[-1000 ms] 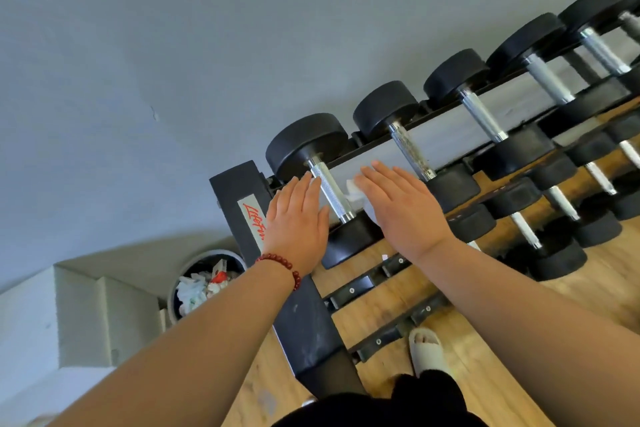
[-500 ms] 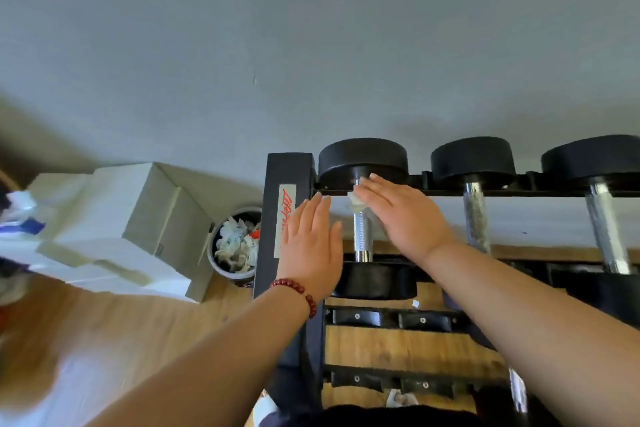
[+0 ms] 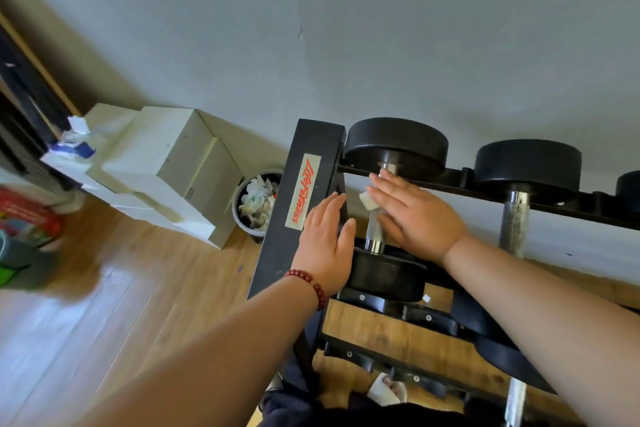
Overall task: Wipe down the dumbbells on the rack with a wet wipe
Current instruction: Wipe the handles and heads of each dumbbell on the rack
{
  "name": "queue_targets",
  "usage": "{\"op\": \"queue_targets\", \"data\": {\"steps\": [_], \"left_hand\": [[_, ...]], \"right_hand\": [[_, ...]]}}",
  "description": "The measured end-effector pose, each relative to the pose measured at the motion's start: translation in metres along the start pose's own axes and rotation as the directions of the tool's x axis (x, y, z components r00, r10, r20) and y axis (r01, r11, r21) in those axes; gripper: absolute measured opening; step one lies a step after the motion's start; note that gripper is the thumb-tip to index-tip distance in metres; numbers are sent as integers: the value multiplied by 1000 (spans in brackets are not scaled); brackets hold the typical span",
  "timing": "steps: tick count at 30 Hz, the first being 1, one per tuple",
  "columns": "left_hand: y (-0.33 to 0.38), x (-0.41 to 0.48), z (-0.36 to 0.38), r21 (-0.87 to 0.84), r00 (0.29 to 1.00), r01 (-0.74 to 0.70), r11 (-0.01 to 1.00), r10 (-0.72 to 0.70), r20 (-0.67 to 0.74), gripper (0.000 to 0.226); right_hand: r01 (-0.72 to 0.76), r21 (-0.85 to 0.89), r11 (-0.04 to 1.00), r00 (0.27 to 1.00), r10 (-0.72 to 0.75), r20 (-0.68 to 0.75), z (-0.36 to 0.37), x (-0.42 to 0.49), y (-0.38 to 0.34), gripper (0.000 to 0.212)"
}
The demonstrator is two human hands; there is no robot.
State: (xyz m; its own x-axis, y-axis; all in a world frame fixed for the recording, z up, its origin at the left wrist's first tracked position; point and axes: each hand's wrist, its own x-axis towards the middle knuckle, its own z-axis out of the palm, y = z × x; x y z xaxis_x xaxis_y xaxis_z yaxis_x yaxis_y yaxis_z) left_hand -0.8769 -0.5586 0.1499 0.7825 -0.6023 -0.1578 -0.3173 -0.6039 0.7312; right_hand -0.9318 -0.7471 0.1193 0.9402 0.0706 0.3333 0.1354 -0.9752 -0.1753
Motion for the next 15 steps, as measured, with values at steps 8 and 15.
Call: {"op": "queue_targets", "data": {"steps": [8, 15], "left_hand": [[1, 3, -1, 23, 1000, -10, 1000, 10, 24, 49], [2, 3, -1, 38, 1000, -3, 999, 2, 24, 50]], "right_hand": [[28, 47, 999, 1000, -28, -7, 4, 4, 10, 42], [70, 46, 997, 997, -68, -40, -4, 9, 22, 48]]}}
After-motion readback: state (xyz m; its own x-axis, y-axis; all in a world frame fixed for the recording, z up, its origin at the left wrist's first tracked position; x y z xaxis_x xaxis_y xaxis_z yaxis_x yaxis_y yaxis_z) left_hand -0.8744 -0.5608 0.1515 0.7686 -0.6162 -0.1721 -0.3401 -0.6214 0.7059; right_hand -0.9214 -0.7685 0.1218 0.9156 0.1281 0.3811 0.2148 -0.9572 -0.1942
